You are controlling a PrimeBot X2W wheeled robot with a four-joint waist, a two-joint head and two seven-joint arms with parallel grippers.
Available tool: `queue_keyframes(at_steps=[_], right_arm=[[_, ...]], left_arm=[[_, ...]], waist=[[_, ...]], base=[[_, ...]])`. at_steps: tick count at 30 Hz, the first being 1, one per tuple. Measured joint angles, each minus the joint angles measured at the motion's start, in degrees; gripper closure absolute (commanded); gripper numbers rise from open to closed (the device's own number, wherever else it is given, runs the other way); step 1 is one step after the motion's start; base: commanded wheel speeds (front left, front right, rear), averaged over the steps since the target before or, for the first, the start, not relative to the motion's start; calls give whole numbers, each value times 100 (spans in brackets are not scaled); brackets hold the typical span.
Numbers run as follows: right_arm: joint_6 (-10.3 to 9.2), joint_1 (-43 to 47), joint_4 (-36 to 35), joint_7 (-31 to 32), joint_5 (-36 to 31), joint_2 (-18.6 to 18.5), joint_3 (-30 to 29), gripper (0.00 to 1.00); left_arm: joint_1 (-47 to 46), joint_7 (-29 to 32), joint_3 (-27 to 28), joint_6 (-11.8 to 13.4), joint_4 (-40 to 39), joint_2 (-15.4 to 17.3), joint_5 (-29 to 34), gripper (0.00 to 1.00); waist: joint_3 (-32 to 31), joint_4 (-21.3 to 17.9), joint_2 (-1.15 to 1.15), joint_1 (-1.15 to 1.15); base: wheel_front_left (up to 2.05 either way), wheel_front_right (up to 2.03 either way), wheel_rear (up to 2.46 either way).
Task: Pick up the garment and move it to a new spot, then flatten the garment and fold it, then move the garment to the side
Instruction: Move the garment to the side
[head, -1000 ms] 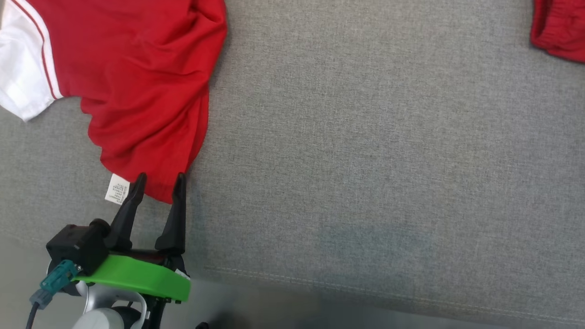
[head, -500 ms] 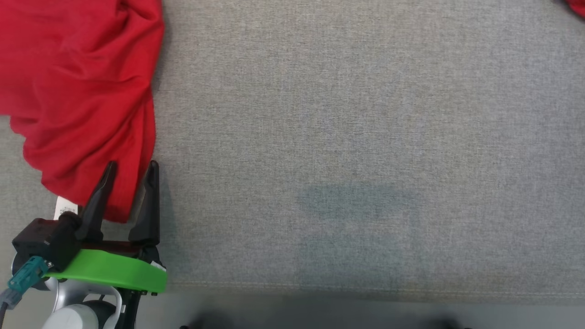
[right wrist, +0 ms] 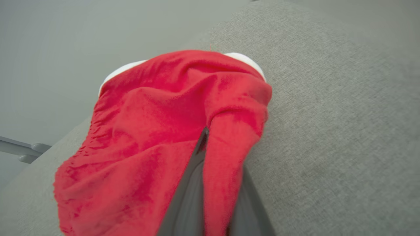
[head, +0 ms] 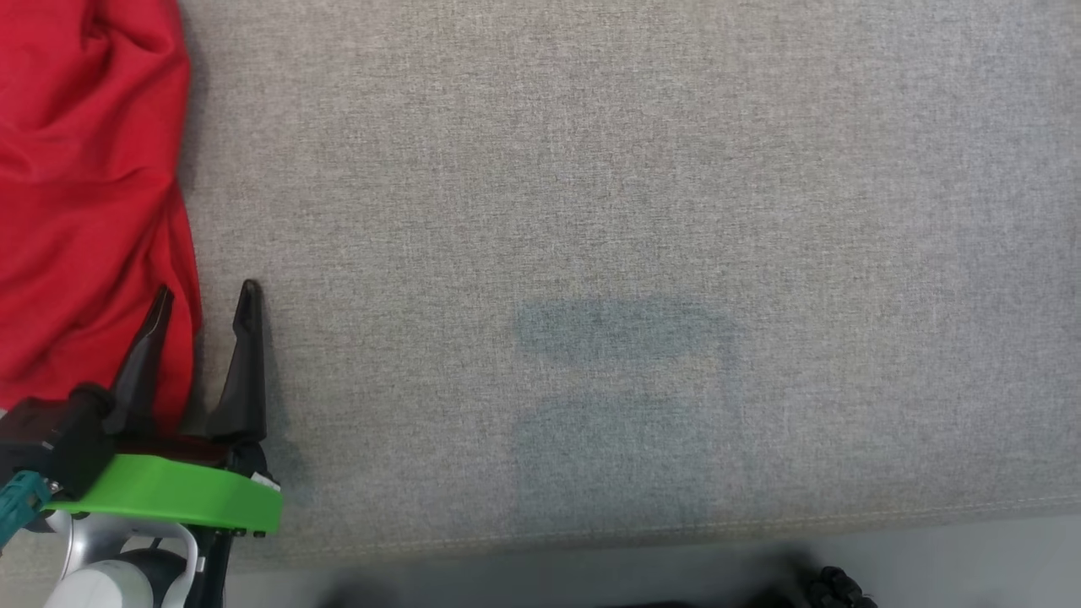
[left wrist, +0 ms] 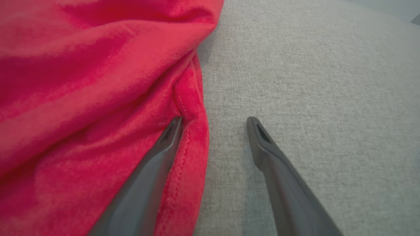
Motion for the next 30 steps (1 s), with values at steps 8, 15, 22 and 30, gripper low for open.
queue_keyframes(at_steps=[8, 15, 22, 30], right_arm=[[41, 0, 220, -157, -34, -1, -14, 0], [105, 0, 464, -346, -198, 59, 98, 0], [51, 173, 880, -482, -503, -9, 259, 0], [5, 453, 1223, -665, -519, 108, 289, 0]], left_arm=[[0, 75, 56, 2, -76, 2, 20, 0], [0, 113, 96, 2, -54, -9, 35, 0], [-1, 138, 53, 2, 51, -92, 35, 0], [-5, 187, -94, 2, 170, -198, 34, 0]], waist=[[28, -69, 0, 0], [-25, -124, 0, 0], [-209, -190, 0, 0], [-511, -235, 0, 0]], base=[[0, 0, 0], [0, 0, 0], [0, 0, 0], [0, 0, 0]])
